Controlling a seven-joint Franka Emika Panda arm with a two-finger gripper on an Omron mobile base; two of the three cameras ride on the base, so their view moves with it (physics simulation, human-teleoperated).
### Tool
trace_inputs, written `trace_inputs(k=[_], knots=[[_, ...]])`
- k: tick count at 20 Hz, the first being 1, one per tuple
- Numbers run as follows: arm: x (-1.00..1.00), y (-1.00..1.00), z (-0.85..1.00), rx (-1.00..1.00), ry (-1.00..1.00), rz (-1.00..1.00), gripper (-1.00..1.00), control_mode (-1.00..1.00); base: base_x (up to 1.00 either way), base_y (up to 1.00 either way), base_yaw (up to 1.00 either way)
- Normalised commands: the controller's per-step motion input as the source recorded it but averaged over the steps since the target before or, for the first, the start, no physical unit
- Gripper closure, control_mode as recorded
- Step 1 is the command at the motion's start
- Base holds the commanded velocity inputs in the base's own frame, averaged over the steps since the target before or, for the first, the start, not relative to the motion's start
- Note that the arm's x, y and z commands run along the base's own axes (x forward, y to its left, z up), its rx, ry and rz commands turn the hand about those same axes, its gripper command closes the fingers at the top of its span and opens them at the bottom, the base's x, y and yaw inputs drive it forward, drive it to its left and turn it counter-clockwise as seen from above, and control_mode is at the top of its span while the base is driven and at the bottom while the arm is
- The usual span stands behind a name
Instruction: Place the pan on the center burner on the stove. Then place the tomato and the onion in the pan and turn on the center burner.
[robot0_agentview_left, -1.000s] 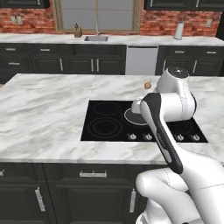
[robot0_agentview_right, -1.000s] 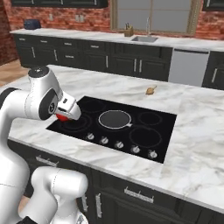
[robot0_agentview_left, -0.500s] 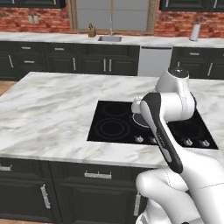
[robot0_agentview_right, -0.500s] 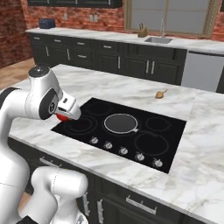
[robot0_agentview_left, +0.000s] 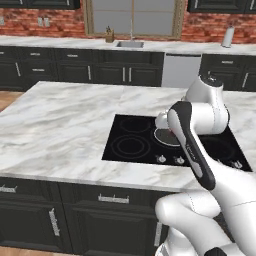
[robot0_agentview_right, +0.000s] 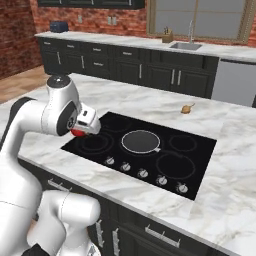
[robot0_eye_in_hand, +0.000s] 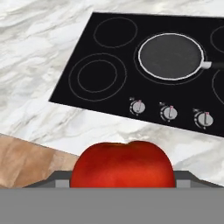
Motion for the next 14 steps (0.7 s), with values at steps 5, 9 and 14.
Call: trace_inputs(k=[5,9,14], knots=[[0.33,-0.3,0.0,0.0,0.01,0.15,1.0,-1.0,0.0,0.0,0.0],[0.31,-0.35,0.0,0.0,0.03,0.09,1.0,-1.0,0.0,0.0,0.0],[0.28,-0.46,0.0,0.0,0.06,0.03,1.0,-1.0,0.0,0.0,0.0]])
